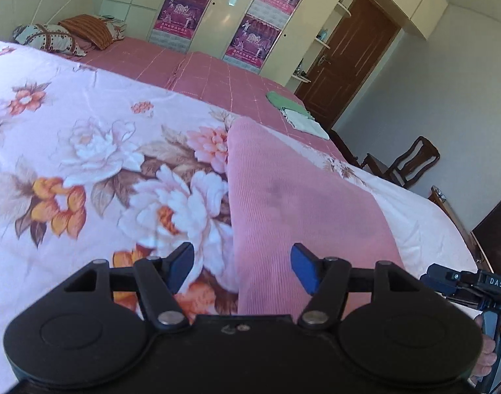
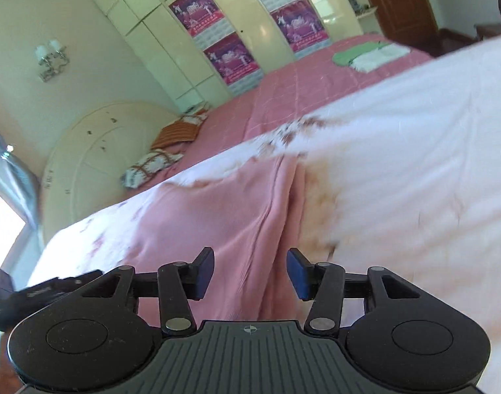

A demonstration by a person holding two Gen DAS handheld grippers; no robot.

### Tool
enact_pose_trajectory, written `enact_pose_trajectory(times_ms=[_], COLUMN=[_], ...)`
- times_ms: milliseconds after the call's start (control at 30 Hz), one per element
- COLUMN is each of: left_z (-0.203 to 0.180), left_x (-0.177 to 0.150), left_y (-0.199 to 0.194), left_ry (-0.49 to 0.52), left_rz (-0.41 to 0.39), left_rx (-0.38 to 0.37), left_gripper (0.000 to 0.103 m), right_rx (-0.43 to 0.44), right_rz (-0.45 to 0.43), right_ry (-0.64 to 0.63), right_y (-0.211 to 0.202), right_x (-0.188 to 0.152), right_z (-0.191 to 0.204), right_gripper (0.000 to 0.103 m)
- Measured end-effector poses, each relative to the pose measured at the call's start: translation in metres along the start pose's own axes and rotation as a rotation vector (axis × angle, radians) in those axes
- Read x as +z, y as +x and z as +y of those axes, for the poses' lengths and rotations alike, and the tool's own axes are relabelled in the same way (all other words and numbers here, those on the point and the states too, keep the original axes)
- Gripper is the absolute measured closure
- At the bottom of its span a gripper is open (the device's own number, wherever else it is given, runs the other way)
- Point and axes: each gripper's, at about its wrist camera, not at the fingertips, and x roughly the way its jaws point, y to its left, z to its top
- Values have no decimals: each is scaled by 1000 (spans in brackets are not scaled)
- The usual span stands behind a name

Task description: Fold small clothes

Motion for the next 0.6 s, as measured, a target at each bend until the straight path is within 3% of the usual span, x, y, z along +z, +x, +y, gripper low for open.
enact_pose_trajectory(times_ms=[167, 233, 300, 367, 433, 467, 533, 600], left_z=[7, 6, 2, -5, -20, -26, -29, -24], left_x=[-19, -19, -18, -17, -27, -31, -31, -19], left_y=[12, 14, 13, 10, 16, 17, 18, 5], left_ry=[-48, -32, -20, 9, 126, 178, 181, 132], left_rz=[42, 42, 63, 92, 151, 138, 132, 83], left_rx=[33, 43, 32, -1, 50, 69, 82, 17], left_gripper=[38, 38, 42, 46, 43, 42, 45, 48], right_rx=[30, 17, -39, -62, -87, -104, -156, -146], right_rz=[63, 127, 156, 132, 94, 90, 119, 171], right_ry=[30, 11, -41, -104, -147, -154, -169, -163], right_y=[0, 15, 25, 17, -1, -7, -5, 5], right_x=[-31, -35, -36, -34, -28, -27, -30, -34], right_z=[8, 12, 17, 24, 25, 23, 14, 10], right_gripper=[58, 84, 100, 101, 101, 101, 101, 100])
